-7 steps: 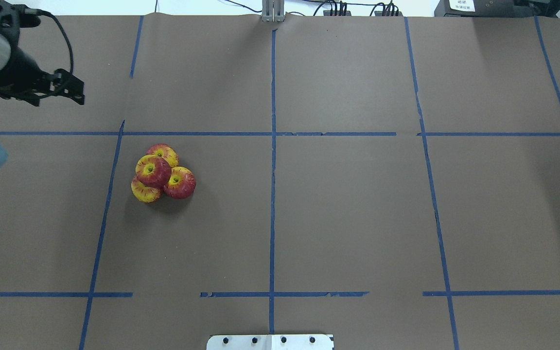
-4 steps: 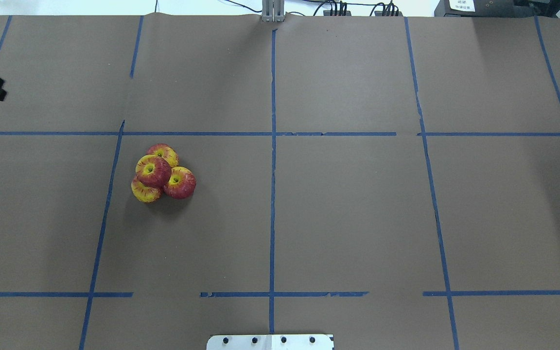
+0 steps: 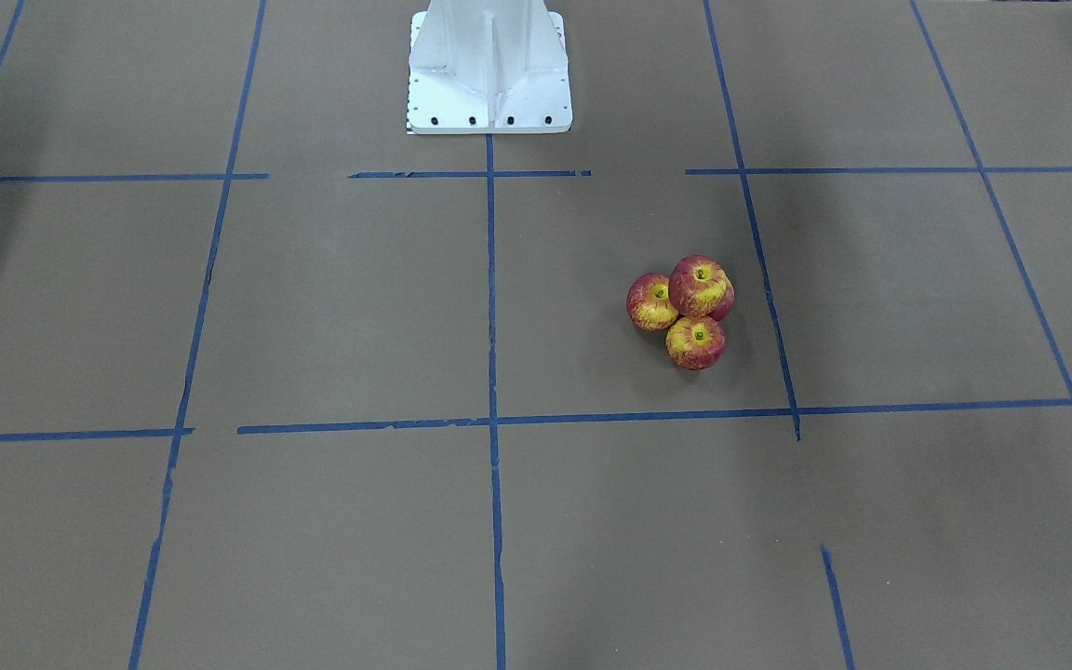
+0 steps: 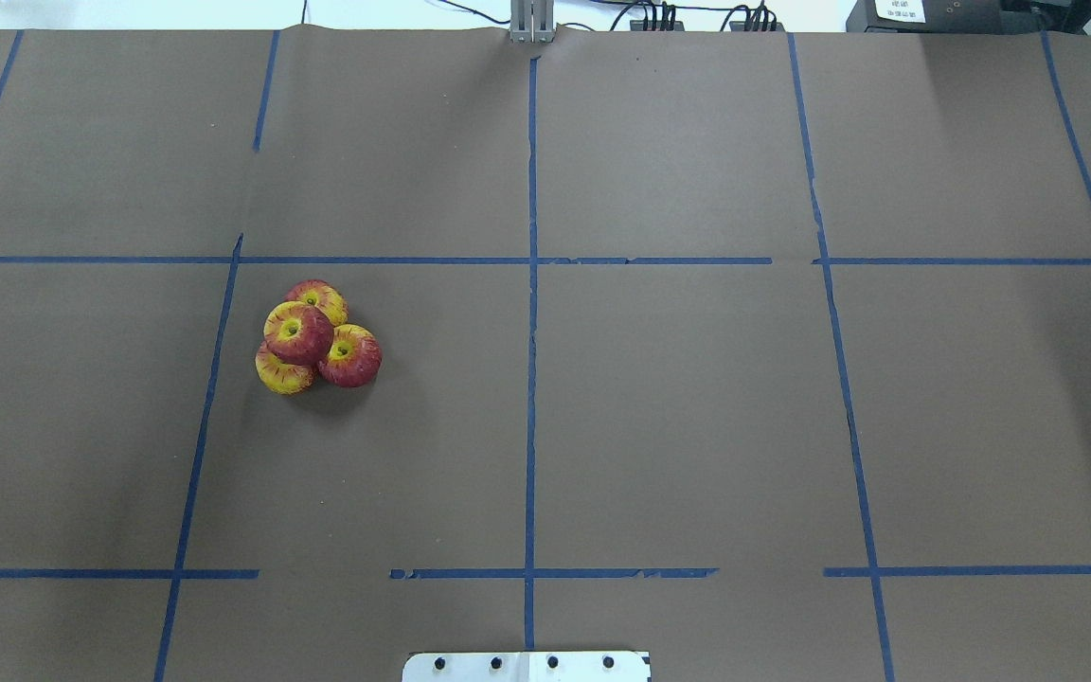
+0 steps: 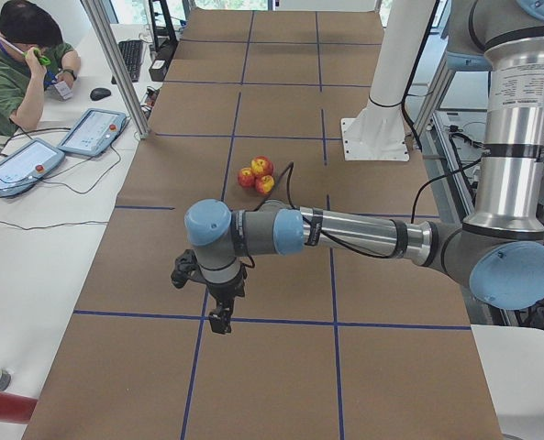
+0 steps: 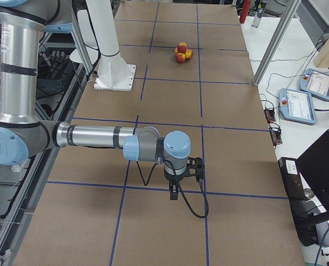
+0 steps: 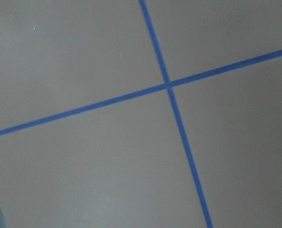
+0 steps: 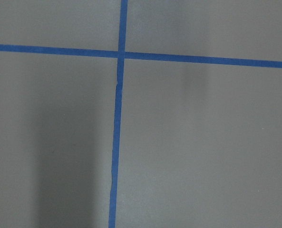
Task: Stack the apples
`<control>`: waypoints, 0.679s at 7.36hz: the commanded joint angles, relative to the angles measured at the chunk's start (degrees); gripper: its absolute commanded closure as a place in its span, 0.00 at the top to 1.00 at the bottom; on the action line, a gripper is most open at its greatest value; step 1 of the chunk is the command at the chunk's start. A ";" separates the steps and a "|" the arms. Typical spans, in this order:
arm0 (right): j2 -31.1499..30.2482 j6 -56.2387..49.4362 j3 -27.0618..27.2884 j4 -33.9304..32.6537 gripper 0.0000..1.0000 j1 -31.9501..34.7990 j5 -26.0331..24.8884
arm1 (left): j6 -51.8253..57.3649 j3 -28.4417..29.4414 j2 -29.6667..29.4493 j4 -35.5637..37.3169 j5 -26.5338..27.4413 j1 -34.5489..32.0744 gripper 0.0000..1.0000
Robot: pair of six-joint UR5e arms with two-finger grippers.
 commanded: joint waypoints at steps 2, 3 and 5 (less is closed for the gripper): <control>0.00 0.00 0.00 0.00 1.00 0.00 0.00 | 0.74 -0.65 5.94 -2.84 -7.61 -2.42 1.00; 0.00 0.00 0.00 0.00 1.00 0.00 0.00 | -0.31 -0.31 5.60 -2.85 -10.06 -2.42 1.00; 0.00 0.00 0.00 0.00 1.00 0.00 0.00 | -6.73 -1.97 5.16 -2.93 -9.74 -2.42 1.00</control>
